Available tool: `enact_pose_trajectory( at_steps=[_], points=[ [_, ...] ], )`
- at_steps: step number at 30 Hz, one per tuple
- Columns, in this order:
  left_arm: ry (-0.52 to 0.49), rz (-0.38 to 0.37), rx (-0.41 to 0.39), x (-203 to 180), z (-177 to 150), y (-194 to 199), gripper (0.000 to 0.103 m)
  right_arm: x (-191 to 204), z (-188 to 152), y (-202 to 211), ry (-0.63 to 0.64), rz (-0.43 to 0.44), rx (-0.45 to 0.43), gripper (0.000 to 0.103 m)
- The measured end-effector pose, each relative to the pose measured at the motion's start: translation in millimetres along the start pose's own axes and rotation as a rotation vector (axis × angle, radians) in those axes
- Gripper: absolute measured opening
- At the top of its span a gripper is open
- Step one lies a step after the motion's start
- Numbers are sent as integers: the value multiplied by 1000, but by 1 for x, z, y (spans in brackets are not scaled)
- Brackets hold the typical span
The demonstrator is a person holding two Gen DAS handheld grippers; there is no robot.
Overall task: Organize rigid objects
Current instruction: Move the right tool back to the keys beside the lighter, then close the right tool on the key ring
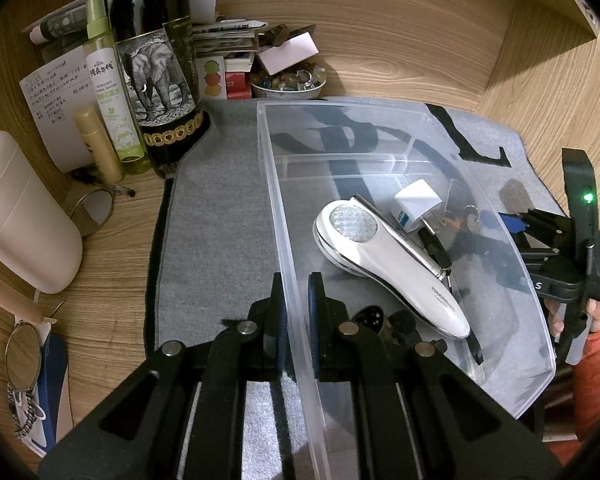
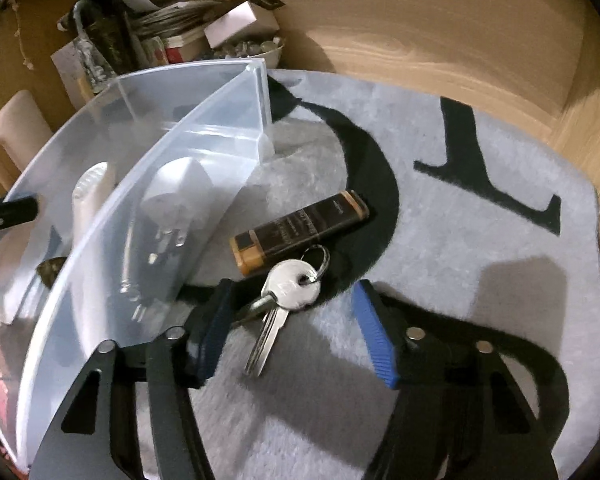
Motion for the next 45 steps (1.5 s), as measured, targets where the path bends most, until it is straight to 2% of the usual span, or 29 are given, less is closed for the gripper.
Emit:
enact_pose_trajectory(
  at_steps=[2, 5, 13, 24, 28, 29, 36, 39, 40, 43, 44, 45],
  points=[
    [0, 0, -1, 0, 0, 0, 8, 3, 1, -1, 22, -9, -6, 39],
    [1, -1, 0, 0, 0, 0, 8, 6, 2, 1, 39, 4, -12, 25],
    [1, 0, 0, 0, 0, 0, 8, 6, 2, 6, 34, -1, -34, 25],
    [0, -1, -1, 0, 0, 0, 8, 10, 11, 41, 47, -26, -133, 25],
    [0, -1, -1, 0, 0, 0, 8, 12, 18, 54, 56, -22, -167, 19],
    [1, -1, -1, 0, 0, 0, 8, 13, 20, 58, 57, -21, -176, 6],
    [-1, -1, -1, 1, 0, 0, 8, 23, 35, 82, 98, -23, -254, 6],
    [-1, -1, -1, 0, 0, 0, 8, 21, 35, 78, 102, -9, -224, 7],
    [-1, 0, -1, 0, 0, 0, 8, 20, 33, 74, 98, -7, -202, 13],
    [0, -1, -1, 0, 0, 0, 8, 16, 22, 56, 96, -28, -133, 41],
    [0, -1, -2, 0, 0, 0, 8, 14, 17, 49, 95, -42, -116, 45],
    [0, 0, -1, 0, 0, 0, 8, 11, 12, 42, 93, -46, -94, 45]
  ],
)
Point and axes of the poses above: each gripper's, at about its wrist camera, not at the fingertips, and y roughly against the way its jaws point, x to its left, z to its top, the point moved 1 cm from there along -y, roughly the way its jaws point, and after that the axes turned 7 degrees about y, right-handed, at the moved point
